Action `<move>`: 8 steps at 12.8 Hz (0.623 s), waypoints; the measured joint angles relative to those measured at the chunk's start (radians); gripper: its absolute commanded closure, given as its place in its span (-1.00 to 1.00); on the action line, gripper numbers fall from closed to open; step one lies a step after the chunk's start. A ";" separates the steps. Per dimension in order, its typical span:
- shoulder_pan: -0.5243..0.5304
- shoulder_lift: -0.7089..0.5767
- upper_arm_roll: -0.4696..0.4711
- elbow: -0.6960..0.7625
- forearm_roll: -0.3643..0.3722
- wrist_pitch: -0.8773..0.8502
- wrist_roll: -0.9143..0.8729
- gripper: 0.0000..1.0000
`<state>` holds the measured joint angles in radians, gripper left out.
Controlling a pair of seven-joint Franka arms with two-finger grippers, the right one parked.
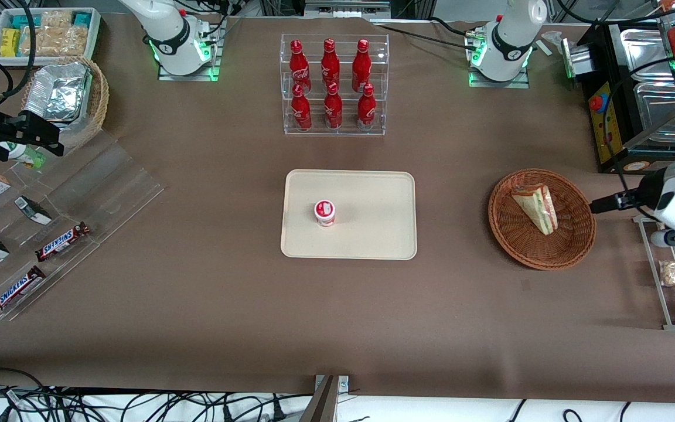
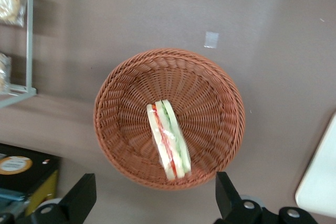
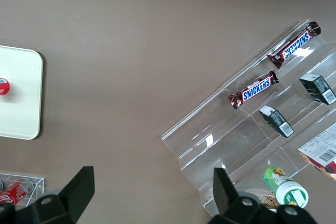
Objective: Place sandwich from basket to tray
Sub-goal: 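Move the left gripper over the sandwich in the wicker basket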
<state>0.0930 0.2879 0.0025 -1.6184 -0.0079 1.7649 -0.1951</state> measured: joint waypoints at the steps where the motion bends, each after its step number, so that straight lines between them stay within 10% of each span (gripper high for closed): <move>1: -0.001 0.000 -0.003 -0.047 0.000 0.051 -0.051 -1.00; 8: -0.001 -0.030 -0.006 -0.378 0.000 0.430 -0.182 -1.00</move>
<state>0.0921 0.2578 -0.0038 -1.9963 -0.0079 2.1948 -0.3769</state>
